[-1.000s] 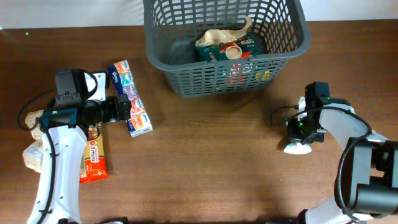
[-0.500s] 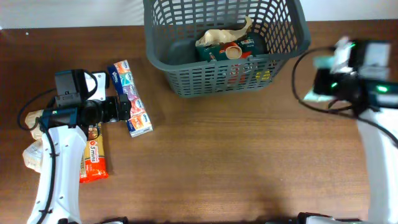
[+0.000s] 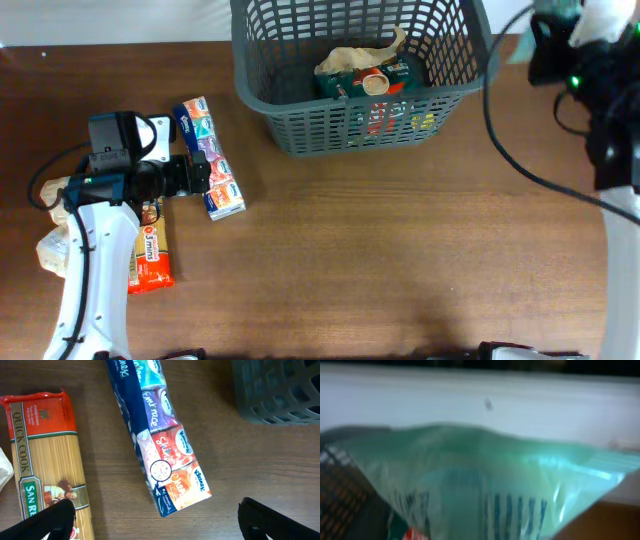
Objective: Pack container
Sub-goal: 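Carry the wipes packet into the basket and release it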
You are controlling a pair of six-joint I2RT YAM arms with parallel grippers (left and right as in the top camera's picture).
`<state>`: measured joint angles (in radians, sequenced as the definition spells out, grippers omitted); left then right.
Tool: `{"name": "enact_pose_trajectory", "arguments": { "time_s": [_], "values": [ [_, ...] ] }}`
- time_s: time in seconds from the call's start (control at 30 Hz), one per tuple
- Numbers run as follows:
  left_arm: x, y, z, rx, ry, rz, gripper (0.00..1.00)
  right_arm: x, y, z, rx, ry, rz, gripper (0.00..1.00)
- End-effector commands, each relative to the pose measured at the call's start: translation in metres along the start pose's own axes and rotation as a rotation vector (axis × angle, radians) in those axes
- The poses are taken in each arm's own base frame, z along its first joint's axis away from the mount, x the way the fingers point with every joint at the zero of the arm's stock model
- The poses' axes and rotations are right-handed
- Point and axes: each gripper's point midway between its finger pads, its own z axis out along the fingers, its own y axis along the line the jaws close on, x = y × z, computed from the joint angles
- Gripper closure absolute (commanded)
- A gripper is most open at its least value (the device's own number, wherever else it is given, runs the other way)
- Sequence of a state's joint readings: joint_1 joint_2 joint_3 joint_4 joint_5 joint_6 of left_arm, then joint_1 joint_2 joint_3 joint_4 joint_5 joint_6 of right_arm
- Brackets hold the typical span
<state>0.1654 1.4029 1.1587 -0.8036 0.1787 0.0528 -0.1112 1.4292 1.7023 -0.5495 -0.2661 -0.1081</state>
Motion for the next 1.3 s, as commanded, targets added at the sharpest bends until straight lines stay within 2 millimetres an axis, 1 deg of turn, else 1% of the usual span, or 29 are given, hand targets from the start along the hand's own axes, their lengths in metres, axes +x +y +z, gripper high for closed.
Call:
{"name": "enact_pose_trajectory", "arguments": {
  "time_s": [0.0, 0.07, 0.13, 0.23, 0.3, 0.37, 0.47, 0.6, 0.73, 0.87, 1.03, 1.17, 1.27],
  "values": [
    [-0.007, 0.003, -0.003, -0.008, -0.018, 0.012, 0.01, -0.016, 0.037, 0.022, -0.143, -0.074, -0.095, 0.96],
    [-0.007, 0.003, -0.003, -0.008, -0.017, 0.012, 0.01, -0.02, 0.053, 0.039, -0.177, -0.11, -0.133, 0.97],
    [-0.006, 0.003, -0.003, -0.007, -0.014, 0.012, 0.01, -0.02, 0.072, 0.058, -0.216, -0.134, -0.177, 0.96],
    [-0.005, 0.003, -0.003, -0.007, -0.009, 0.011, 0.01, -0.011, 0.098, 0.086, -0.269, -0.145, -0.201, 0.96],
    [-0.005, 0.003, -0.003, -0.007, -0.006, 0.01, 0.01, 0.002, 0.112, 0.108, -0.293, -0.133, -0.204, 0.97],
    [-0.003, 0.003, -0.003, -0.005, 0.001, 0.009, 0.01, 0.017, 0.117, 0.127, -0.287, -0.102, -0.201, 0.96],
    [0.001, 0.002, -0.003, -0.002, 0.016, 0.006, 0.01, 0.046, 0.118, 0.151, -0.269, -0.031, -0.194, 0.96],
    [0.004, 0.002, -0.003, -0.002, 0.03, 0.003, 0.01, 0.079, 0.11, 0.175, -0.221, 0.053, -0.186, 0.96],
    [0.003, 0.002, -0.003, -0.002, 0.026, 0.004, 0.01, 0.105, 0.098, 0.189, -0.153, 0.125, -0.184, 0.96],
    [0.002, 0.002, -0.003, -0.002, 0.022, 0.005, 0.01, 0.123, 0.088, 0.196, -0.098, 0.18, -0.186, 0.96],
    [0.002, 0.002, -0.003, -0.002, 0.022, 0.005, 0.01, 0.135, 0.085, 0.2, -0.087, 0.215, -0.186, 0.96],
    [0.002, 0.002, -0.003, -0.002, 0.022, 0.006, 0.01, 0.152, 0.086, 0.203, -0.094, 0.266, -0.183, 0.96],
    [0.003, 0.002, -0.003, -0.002, 0.023, 0.005, 0.01, 0.155, 0.086, 0.202, -0.095, 0.276, -0.183, 0.96]
  ]
}}
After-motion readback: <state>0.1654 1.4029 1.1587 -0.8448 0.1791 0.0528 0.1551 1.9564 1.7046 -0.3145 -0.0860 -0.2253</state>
